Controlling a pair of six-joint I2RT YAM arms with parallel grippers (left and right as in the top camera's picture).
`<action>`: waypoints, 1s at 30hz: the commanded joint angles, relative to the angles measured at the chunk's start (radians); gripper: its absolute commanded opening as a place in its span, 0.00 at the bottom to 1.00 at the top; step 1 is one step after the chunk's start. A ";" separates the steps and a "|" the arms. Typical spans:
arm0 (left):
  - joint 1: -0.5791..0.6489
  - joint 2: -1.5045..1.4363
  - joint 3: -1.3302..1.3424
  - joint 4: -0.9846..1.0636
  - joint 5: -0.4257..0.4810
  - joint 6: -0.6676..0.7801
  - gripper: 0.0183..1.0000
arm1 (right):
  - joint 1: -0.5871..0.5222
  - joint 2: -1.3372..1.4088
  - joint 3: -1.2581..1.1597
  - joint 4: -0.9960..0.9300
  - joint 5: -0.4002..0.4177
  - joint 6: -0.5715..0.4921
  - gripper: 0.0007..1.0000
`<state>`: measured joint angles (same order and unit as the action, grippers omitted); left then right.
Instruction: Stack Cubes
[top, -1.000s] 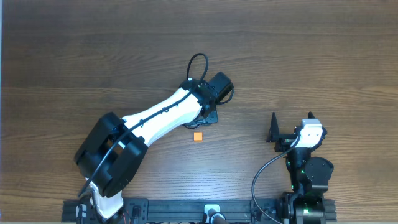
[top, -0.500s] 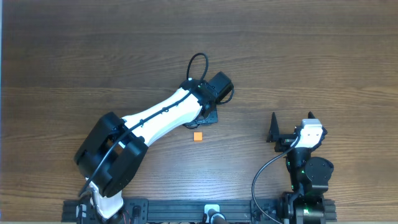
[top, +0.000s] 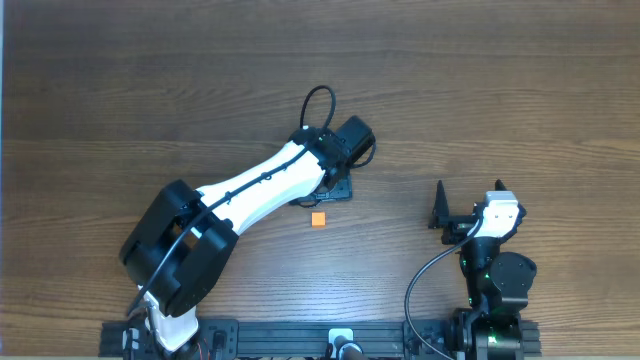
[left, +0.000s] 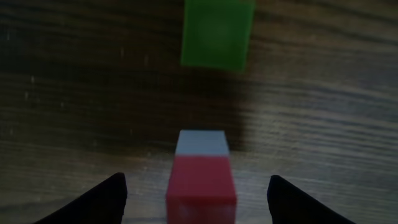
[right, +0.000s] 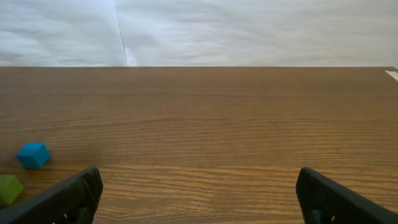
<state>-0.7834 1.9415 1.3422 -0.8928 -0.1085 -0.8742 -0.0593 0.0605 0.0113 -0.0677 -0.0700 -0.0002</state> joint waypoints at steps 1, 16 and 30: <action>-0.029 -0.022 -0.006 -0.009 0.024 -0.002 0.73 | -0.005 -0.008 -0.006 -0.002 -0.004 0.003 0.99; -0.109 -0.074 -0.168 0.053 0.056 -0.054 0.67 | -0.005 -0.008 -0.006 -0.002 -0.004 0.003 0.99; -0.107 -0.074 -0.168 0.067 0.056 -0.054 0.18 | -0.005 -0.008 -0.006 -0.002 -0.004 0.003 0.99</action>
<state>-0.8955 1.8938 1.1805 -0.8257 -0.0555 -0.9260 -0.0593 0.0605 0.0113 -0.0677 -0.0700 -0.0002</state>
